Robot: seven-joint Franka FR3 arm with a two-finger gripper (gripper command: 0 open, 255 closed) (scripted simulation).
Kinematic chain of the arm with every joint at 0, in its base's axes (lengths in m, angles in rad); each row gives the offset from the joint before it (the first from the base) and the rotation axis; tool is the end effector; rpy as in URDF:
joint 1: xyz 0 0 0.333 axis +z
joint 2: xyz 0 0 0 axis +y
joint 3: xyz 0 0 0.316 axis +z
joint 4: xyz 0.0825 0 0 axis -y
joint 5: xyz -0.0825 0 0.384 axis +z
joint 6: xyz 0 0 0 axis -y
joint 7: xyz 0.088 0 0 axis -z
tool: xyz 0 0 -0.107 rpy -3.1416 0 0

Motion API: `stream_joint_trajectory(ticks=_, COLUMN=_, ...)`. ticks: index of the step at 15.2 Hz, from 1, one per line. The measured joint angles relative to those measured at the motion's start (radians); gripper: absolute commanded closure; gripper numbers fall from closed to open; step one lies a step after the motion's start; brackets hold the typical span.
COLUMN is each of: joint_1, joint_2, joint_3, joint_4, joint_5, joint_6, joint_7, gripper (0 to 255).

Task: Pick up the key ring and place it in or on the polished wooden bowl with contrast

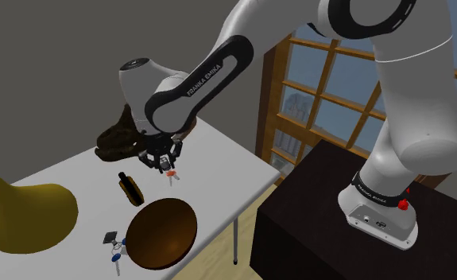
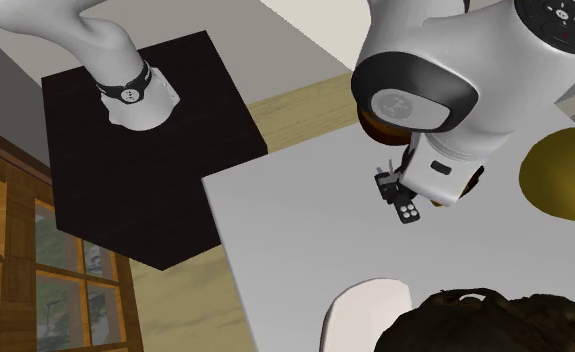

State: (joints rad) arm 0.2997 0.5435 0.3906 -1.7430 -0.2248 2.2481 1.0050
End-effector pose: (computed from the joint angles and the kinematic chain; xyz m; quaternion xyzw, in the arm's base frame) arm 0.5313 0.3987 0.2836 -0.9936 0.1126 0.0051 0.0113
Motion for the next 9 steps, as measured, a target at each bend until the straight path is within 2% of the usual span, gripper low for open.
stream_joint_trajectory(ticks=9, joint_1=-0.010, joint_2=-0.060, joint_3=0.019, joint_4=0.033, joint_5=0.029, joint_6=-0.090, joint_7=-0.015, gripper=255)
